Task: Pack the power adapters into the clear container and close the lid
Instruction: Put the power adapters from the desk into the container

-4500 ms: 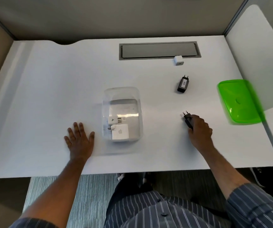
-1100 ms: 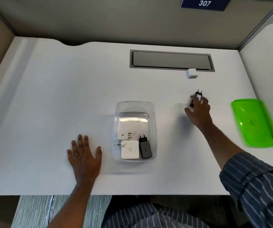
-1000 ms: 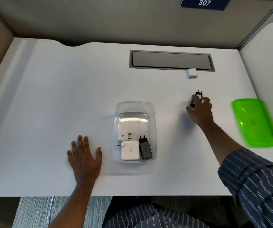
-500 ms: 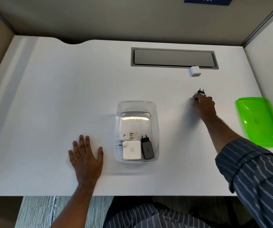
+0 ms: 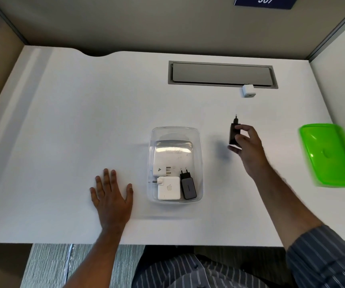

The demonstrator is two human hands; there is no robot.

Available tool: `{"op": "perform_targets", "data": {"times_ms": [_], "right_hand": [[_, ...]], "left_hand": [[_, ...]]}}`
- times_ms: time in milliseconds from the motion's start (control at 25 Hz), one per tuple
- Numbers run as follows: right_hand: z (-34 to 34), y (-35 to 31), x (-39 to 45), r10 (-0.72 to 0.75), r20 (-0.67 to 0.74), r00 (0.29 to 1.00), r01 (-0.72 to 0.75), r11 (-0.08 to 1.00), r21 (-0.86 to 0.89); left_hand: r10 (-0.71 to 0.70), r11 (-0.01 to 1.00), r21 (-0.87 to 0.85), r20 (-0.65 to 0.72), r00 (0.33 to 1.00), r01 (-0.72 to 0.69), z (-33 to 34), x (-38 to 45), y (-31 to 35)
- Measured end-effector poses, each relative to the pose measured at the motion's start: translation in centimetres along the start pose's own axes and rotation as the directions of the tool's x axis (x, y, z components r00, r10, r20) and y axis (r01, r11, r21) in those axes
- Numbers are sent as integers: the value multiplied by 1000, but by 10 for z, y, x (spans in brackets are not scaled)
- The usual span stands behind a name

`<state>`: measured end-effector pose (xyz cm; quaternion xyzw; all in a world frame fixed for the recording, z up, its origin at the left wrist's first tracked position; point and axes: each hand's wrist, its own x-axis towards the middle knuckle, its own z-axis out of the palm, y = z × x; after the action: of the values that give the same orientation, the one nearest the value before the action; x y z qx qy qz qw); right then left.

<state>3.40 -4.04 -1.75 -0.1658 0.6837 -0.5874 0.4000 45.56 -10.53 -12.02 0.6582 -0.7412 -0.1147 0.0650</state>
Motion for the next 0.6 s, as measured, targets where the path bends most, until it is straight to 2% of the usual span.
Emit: {"op": "perform_targets", "data": {"times_ms": [160,400,520,600], "right_hand": [[24,-4,-41,73,169,983,-116,958,262],[50,-14,-74,113,321,940,-275,808,521],[66,-22,-81,102,398,912,-321,781,536],[77,-25,-81,67,424,903,-263,867,422]], "left_hand": [[5,1000,-5,3,1000,-5,0,0,-1],[4,1000,-17,-16,1000,-4,0,-1,0],[8,1000,-20,-14,1000,-9,0,-1,-1],[7,1000,-23,-15,1000,-7,0,-1,-1]]}}
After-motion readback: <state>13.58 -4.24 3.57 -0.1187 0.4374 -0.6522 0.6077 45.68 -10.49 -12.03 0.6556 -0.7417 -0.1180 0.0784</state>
